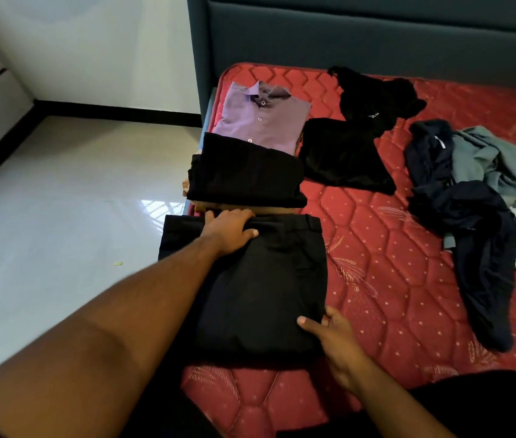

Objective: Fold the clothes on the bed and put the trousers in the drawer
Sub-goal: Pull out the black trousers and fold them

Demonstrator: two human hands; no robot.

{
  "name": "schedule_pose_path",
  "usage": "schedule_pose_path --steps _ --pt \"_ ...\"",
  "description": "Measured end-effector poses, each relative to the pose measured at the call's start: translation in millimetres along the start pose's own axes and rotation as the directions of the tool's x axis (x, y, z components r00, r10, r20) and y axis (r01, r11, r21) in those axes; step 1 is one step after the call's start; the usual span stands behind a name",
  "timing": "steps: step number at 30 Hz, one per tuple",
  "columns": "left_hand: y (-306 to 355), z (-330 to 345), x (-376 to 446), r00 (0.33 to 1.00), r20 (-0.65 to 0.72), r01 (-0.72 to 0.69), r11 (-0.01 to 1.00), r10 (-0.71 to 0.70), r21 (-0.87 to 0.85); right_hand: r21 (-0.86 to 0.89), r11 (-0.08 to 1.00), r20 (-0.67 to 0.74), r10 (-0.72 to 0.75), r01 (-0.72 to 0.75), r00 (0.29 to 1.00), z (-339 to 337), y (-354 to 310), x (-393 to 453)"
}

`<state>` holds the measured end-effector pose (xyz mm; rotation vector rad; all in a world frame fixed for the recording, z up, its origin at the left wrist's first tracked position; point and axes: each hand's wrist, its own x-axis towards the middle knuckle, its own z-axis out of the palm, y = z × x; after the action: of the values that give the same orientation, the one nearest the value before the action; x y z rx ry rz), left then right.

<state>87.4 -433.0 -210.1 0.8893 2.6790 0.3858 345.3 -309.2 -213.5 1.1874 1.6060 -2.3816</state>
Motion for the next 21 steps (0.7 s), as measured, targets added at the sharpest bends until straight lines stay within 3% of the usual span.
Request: schedule_pose_path --steps 2,6,8,10,11,14,16,18,21 --pt "2 1 -1 0.998 0.009 0.063 0.993 -0.064 0.103 -0.099 0.992 -0.032 -0.079 0.076 0.996 0 2 5" --pt "12 -2 -8 0.984 -0.141 0.145 0.957 -0.112 0.252 -0.296 0.915 -0.102 -0.315 0.273 0.944 1 10 10" --pt "19 9 -23 0.968 -0.222 0.19 0.919 -0.117 0.344 -0.423 0.858 -0.082 -0.357 0.292 0.93 2 17 10" --pt "32 30 -43 0.972 -0.236 0.093 0.933 -0.009 0.348 -0.509 0.823 -0.08 -0.337 0.252 0.938 -2 19 12" --pt "38 42 -51 0.983 -0.179 0.025 0.947 0.035 0.319 -0.523 0.818 -0.083 -0.328 0.24 0.941 -6 19 13" --pt "48 65 -57 1.0 0.024 0.013 0.976 -0.019 0.216 -0.572 0.784 0.019 -0.282 0.242 0.959 -17 5 15" --pt "53 66 -58 1.0 -0.015 0.025 0.98 -0.023 0.2 -0.59 0.783 0.066 -0.2 0.2 0.978 -23 -6 18" --pt "70 62 -59 0.997 -0.065 -0.036 0.978 0.05 0.207 -0.612 0.778 0.023 -0.16 0.14 0.987 -36 -17 25" --pt "106 62 -50 0.99 -0.014 -0.133 0.973 0.138 0.189 -0.692 0.716 0.032 -0.103 0.097 0.994 -65 -42 34"
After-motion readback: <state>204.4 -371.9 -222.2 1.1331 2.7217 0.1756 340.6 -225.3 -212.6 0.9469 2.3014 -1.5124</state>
